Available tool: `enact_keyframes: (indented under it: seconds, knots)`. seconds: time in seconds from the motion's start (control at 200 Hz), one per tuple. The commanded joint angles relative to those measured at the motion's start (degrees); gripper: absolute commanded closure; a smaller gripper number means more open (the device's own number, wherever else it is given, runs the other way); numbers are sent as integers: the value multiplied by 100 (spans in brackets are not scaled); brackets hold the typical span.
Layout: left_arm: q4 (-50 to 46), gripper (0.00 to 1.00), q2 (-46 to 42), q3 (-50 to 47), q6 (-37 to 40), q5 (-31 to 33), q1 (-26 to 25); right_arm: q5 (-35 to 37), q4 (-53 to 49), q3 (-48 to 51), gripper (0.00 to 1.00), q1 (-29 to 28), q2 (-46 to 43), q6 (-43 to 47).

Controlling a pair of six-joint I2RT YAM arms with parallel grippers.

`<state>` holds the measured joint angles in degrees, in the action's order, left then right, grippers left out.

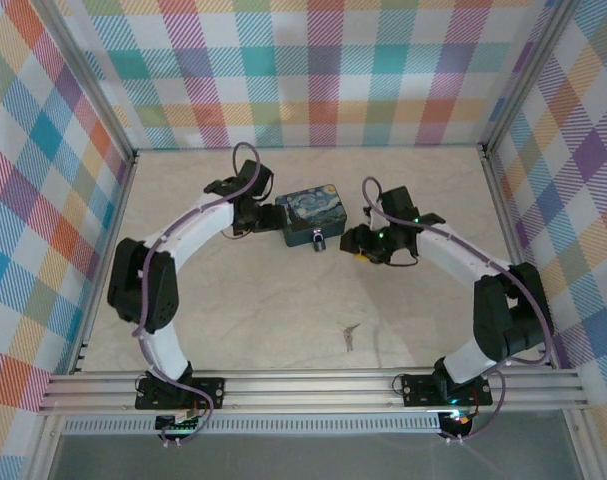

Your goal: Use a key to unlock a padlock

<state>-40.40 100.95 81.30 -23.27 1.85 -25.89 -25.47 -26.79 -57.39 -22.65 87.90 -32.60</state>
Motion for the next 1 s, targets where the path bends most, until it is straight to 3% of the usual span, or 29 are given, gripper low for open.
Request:
enact_keyframes:
  seconds: [0.0, 0.225, 0.405, 0.715, 0.995]
  knots:
    - [-200, 16, -478, -607, -616, 350, -344, 131, -879, 370, 52, -335, -382, -624]
    - [33, 16, -1250, -1704, -1140, 360, -743, 796, -1460, 971, 62, -1094, -1034, -1616]
    - [22, 17, -1527, -1904, -1116, 426, -855, 910, -1352, 1486, 66, -1522, -1439, -2424]
    - [-44, 17, -1604, -1845, -969, 539, -865, 988, -378, 2127, 69, -2016, -1270, -3496]
    - [6, 17, -1588, -1793, -908, 498, -865, 1303, -97, 2131, 70, -2063, -950, -3648]
